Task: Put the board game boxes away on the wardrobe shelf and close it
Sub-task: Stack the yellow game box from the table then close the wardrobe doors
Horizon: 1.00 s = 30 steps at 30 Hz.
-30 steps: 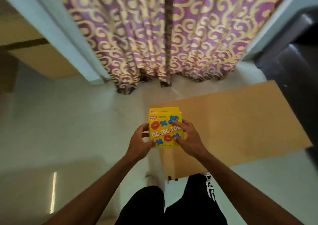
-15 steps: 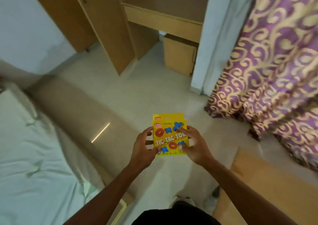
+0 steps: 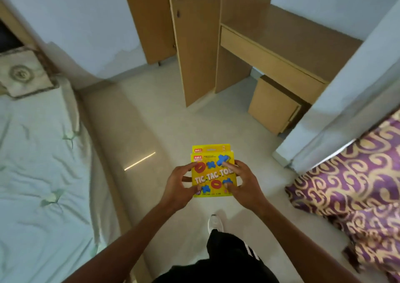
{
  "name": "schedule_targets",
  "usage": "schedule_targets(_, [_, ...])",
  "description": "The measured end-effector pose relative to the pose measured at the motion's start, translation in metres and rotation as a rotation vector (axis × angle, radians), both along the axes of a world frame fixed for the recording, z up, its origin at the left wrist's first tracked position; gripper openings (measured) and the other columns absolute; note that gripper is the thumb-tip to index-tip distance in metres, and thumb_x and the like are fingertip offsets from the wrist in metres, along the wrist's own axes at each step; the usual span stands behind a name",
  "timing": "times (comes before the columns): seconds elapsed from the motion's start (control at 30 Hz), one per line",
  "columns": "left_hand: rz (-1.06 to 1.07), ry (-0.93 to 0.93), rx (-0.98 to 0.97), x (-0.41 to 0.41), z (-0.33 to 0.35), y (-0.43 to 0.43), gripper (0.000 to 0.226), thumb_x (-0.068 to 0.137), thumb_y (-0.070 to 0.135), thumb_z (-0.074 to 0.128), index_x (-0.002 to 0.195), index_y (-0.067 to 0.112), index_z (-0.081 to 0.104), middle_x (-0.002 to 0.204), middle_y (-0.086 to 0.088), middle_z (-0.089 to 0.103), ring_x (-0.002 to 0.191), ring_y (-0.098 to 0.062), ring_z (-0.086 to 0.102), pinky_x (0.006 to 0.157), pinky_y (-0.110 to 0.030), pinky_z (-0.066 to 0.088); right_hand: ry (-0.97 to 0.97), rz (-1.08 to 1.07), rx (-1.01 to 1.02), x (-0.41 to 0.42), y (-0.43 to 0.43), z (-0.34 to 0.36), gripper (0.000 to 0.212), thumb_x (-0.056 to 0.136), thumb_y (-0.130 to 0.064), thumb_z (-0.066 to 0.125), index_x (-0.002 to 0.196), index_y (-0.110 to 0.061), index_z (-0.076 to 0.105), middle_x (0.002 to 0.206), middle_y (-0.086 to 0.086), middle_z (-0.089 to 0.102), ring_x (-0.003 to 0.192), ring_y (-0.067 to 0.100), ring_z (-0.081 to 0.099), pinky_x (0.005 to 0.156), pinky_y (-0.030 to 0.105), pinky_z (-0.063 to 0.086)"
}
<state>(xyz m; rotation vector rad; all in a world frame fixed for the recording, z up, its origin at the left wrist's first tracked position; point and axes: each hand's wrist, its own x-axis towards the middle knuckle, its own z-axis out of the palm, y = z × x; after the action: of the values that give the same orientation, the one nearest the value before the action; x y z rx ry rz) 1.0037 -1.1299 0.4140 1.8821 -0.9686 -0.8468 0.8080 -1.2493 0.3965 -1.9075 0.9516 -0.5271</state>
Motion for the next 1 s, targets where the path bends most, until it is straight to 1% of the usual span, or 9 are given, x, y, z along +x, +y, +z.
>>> schedule_targets(0.13, [0.084,0.001,-0.022,0.043,0.005,-0.055,0.073,0.067,0.0,0.083,0.128,0.031,0.058,0.121,-0.001,0.055,0.092,-0.013,0.067,0.063,-0.023,0.059,-0.019,0.088,0.011,0.053,-0.07,0.009,0.064,0.072,-0.009,0.071,0.131,-0.029,0.057,0.129,-0.003,0.051,0.115,-0.006,0.048,0.091,0.004,0.038])
schedule_targets(0.27, [0.229,0.011,-0.014,0.102,0.008,-0.093,0.072,0.068,-0.005,0.079,0.128,0.03,0.057,0.121,0.0,0.053,0.093,-0.016,0.066,0.056,-0.014,0.054,-0.002,0.207,0.012,0.13,-0.124,0.017,0.064,0.073,-0.01,0.072,0.132,-0.028,0.057,0.128,-0.004,0.051,0.115,-0.007,0.048,0.093,0.004,0.037])
schedule_targets(0.4, [0.31,0.023,-0.044,0.169,0.003,-0.12,0.073,0.069,-0.002,0.08,0.122,0.041,0.055,0.119,0.005,0.053,0.091,-0.012,0.065,0.055,-0.012,0.052,0.005,0.293,0.022,0.212,-0.168,0.022,0.066,0.073,-0.004,0.073,0.131,-0.031,0.057,0.128,-0.007,0.051,0.115,-0.008,0.047,0.094,0.011,0.042])
schedule_targets(0.53, [0.388,0.038,-0.105,0.252,-0.007,-0.149,0.076,0.065,0.0,0.084,0.115,0.049,0.055,0.12,0.006,0.055,0.095,-0.017,0.067,0.064,-0.023,0.059,-0.004,0.351,0.029,0.306,-0.208,0.022,0.066,0.074,-0.002,0.073,0.13,-0.033,0.057,0.13,-0.013,0.049,0.114,-0.009,0.049,0.094,0.022,0.049])
schedule_targets(0.63, [0.411,0.057,-0.114,0.327,-0.006,-0.173,0.075,0.066,-0.001,0.083,0.114,0.05,0.054,0.123,0.001,0.053,0.095,-0.019,0.066,0.058,-0.024,0.058,-0.01,0.38,0.018,0.387,-0.235,0.024,0.064,0.075,-0.002,0.073,0.13,-0.03,0.057,0.13,-0.011,0.049,0.112,-0.012,0.048,0.091,0.027,0.053])
schedule_targets(0.7, [0.422,0.073,-0.102,0.382,-0.001,-0.187,0.073,0.068,-0.001,0.082,0.114,0.047,0.054,0.124,0.001,0.052,0.096,-0.019,0.065,0.054,-0.022,0.057,-0.01,0.388,0.021,0.443,-0.251,0.029,0.064,0.075,0.0,0.074,0.13,-0.029,0.057,0.129,-0.009,0.049,0.11,-0.016,0.047,0.086,0.02,0.053])
schedule_targets(0.8, [0.437,0.077,-0.125,0.464,0.005,-0.205,0.072,0.066,0.001,0.084,0.116,0.045,0.056,0.125,0.001,0.055,0.096,-0.019,0.067,0.057,-0.025,0.059,-0.011,0.403,0.03,0.527,-0.272,0.037,0.064,0.075,0.001,0.074,0.129,-0.028,0.057,0.128,-0.007,0.05,0.11,-0.015,0.048,0.084,0.003,0.043])
schedule_targets(0.9, [0.442,0.079,-0.1,0.525,0.008,-0.222,0.073,0.065,0.0,0.083,0.118,0.042,0.057,0.125,0.0,0.055,0.097,-0.02,0.067,0.058,-0.027,0.06,0.024,0.399,0.042,0.588,-0.29,0.041,0.063,0.074,0.001,0.074,0.13,-0.024,0.058,0.128,-0.005,0.049,0.108,-0.011,0.05,0.082,0.0,0.04])
schedule_targets(1.0, [0.458,0.076,-0.103,0.587,0.01,-0.245,0.071,0.067,-0.005,0.079,0.122,0.035,0.058,0.125,0.0,0.054,0.095,-0.017,0.067,0.055,-0.024,0.058,0.031,0.407,0.052,0.651,-0.313,0.041,0.062,0.077,-0.001,0.074,0.131,-0.027,0.056,0.125,-0.01,0.048,0.104,-0.017,0.049,0.079,0.004,0.046])
